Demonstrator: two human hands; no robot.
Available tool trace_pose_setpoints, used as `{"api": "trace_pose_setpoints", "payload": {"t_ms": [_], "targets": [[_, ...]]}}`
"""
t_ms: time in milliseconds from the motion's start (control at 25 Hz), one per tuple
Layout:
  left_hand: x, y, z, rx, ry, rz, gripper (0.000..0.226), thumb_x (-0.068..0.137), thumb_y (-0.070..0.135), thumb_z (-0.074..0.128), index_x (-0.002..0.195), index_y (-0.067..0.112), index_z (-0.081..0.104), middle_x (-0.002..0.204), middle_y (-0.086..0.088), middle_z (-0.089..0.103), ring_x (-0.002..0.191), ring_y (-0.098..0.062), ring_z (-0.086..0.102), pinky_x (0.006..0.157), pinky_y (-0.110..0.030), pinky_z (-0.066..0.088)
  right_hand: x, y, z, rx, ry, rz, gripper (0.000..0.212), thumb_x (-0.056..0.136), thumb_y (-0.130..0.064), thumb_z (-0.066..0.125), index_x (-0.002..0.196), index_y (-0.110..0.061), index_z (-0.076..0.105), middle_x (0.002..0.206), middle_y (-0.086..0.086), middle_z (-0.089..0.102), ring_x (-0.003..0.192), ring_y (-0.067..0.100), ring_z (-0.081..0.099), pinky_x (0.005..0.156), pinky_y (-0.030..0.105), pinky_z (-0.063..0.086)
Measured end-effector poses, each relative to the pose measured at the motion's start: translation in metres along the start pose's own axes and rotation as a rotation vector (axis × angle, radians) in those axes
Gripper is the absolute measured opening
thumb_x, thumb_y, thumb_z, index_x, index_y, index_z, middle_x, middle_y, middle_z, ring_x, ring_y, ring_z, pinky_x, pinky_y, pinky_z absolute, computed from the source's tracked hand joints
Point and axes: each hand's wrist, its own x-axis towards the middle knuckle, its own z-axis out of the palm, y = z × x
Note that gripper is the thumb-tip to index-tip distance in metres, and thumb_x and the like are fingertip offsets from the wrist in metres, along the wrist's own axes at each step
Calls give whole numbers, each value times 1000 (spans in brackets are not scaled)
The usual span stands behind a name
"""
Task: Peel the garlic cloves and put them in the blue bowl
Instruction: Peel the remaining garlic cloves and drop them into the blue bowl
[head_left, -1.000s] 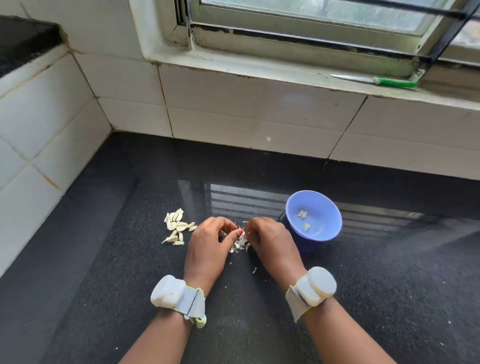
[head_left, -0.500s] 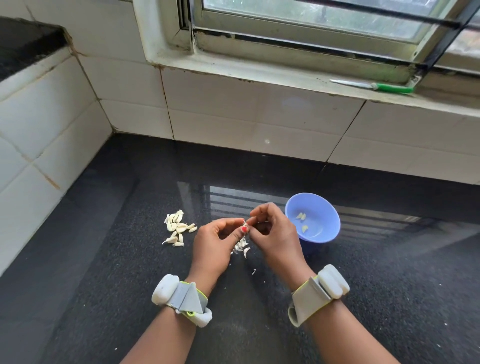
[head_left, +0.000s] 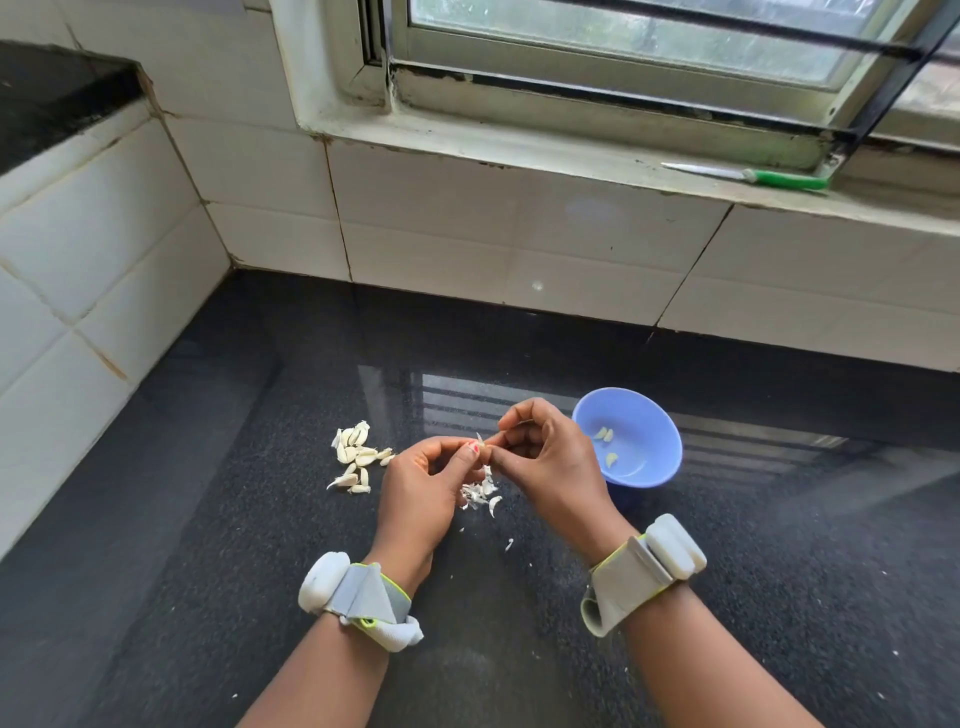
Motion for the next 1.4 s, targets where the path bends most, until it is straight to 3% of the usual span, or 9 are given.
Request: {"api": "trace_pose_setpoints", "payload": {"t_ms": [160, 400, 640, 720, 840, 1000, 1080, 1240, 1400], "targets": [[0, 2, 0, -76, -13, -55, 7, 86, 6, 65, 89, 9, 71, 74, -4, 73, 65, -8, 67, 49, -16, 44, 4, 3, -2, 201, -73, 114, 26, 78, 3, 76, 85, -14, 57, 80, 13, 73, 72, 24, 69, 73, 40, 58], [5, 3, -3, -144, -89, -223, 9, 87, 8, 62, 87, 9, 71, 75, -5, 72, 64, -7, 66, 58, -20, 41, 4, 8, 1, 507, -80, 312, 19, 84, 11, 61, 88, -7, 59, 75, 10, 63, 62, 15, 62, 59, 22, 53], [4, 4, -4, -197, 5, -237, 6, 86, 7, 65, 85, 10, 70, 71, -1, 71, 63, -7, 67, 52, -16, 40, 1, 24, 6, 25, -95, 238, 16, 83, -7, 66, 84, -19, 76, 64, 4, 65, 61, 24, 53, 64, 36, 50], [4, 2, -2, -198, 37, -222, 6, 85, 7, 66, 83, 10, 70, 69, 1, 72, 62, -6, 67, 48, -13, 40, 1, 22, 6, 70, -35, 226, 15, 89, -6, 66, 86, -18, 73, 73, 5, 71, 68, 20, 64, 70, 35, 59], [4, 1, 0, -167, 71, -185, 4, 83, 6, 67, 84, 8, 71, 68, 1, 72, 62, -6, 66, 45, -11, 40, -1, 14, 8, 186, -42, 216, 8, 90, -13, 67, 86, -15, 73, 75, 2, 72, 70, 13, 66, 67, 28, 57], [-2, 3, 4, -111, 47, -123, 7, 83, 8, 68, 87, 5, 72, 76, -7, 73, 63, -6, 67, 49, -9, 42, -2, 16, 9, 15, -47, 159, 7, 82, -25, 77, 83, -18, 77, 74, -2, 75, 68, 11, 69, 71, 36, 61], [-2, 2, 2, -20, 22, -66, 10, 82, 17, 71, 86, 8, 74, 76, -5, 74, 67, -8, 69, 51, -11, 44, -2, 16, 8, -81, 5, 121, 7, 82, -27, 78, 81, -20, 78, 71, -4, 74, 66, 8, 69, 70, 33, 61], [6, -6, -1, 327, 43, 78, 12, 83, 30, 70, 80, 18, 73, 68, 4, 71, 69, -10, 69, 66, -28, 53, -5, 11, 12, -325, 49, -29, 4, 85, -21, 74, 88, -20, 76, 77, -9, 73, 71, 2, 67, 66, 14, 53], [3, -1, 3, 462, 96, 201, 14, 91, 23, 60, 78, 21, 64, 64, 9, 66, 66, -3, 62, 63, -16, 44, -5, 14, 17, -346, 110, -120, 3, 85, -21, 74, 88, -20, 75, 78, -9, 72, 70, 4, 66, 64, 15, 52]]}}
